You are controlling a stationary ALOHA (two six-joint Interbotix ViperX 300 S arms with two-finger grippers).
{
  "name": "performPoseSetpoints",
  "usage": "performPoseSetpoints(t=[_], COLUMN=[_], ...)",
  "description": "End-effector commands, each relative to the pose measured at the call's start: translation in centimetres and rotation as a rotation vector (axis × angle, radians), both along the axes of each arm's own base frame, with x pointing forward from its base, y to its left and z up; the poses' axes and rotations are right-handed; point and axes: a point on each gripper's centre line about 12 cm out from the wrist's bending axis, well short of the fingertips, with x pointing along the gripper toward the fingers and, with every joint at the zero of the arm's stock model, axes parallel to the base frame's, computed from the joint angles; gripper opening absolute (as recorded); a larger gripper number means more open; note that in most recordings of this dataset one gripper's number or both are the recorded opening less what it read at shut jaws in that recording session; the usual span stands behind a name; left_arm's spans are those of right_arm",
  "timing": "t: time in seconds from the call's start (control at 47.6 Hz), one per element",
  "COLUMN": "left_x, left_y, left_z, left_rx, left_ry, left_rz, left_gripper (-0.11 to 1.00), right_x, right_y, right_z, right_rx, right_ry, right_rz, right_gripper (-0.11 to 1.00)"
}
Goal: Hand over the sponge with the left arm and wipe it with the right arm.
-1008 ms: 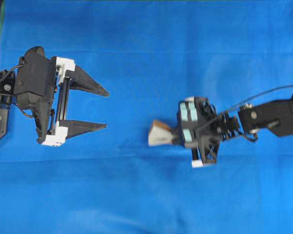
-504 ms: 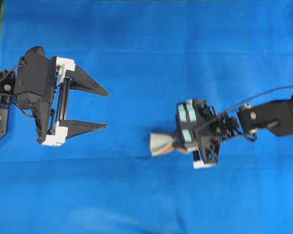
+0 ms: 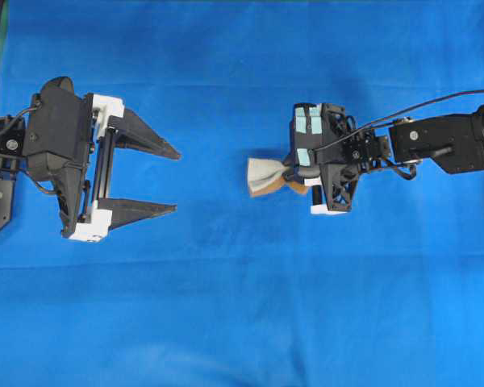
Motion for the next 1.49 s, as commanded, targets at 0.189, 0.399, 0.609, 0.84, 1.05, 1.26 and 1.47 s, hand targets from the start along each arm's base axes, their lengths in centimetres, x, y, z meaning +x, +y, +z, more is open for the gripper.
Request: performPoseSetpoints(t=[0.189, 0.399, 0.609, 0.84, 1.05, 1.26, 1.47], left_x=[0.1, 0.1, 0.1, 0.1, 0.1, 0.1, 0.1], left_y=[-0.1, -0.1, -0.1, -0.1, -0.1, -0.1, -0.1], left_z=[0.5, 0.6, 0.5, 0.5, 0.6, 0.5, 0.6], left_rx=[0.003, 0.003, 0.003, 0.003, 0.003, 0.003, 0.003], left_ry=[-0.020, -0.022, -0.020, -0.019, -0.022, -0.020, -0.022], left_rz=[-0.004, -0.003, -0.003, -0.003, -0.004, -0.004, -0.003], left_gripper=[0.91, 0.91, 0.91, 0.91, 0.91, 0.91, 0.91], right_x=[0.8, 1.0, 1.0, 1.2, 1.2, 1.0, -0.4], right_y=[-0.8, -0.5, -0.3, 0.2, 0.6, 0.9, 0.8], right_z=[1.8, 2.1, 2.0, 2.1, 2.7, 5.2, 9.6], right_rx=[-0.001, 0.008, 0.015, 0.027, 0.025, 0.012, -0.017], right_ry=[-0.085, -0.109, -0.108, -0.106, -0.093, -0.127, -0.171], right_rz=[-0.011, -0.004, -0.005, -0.009, -0.012, -0.012, -0.034], right_gripper=[0.19, 0.18, 0.23, 0.74, 0.74, 0.74, 0.74])
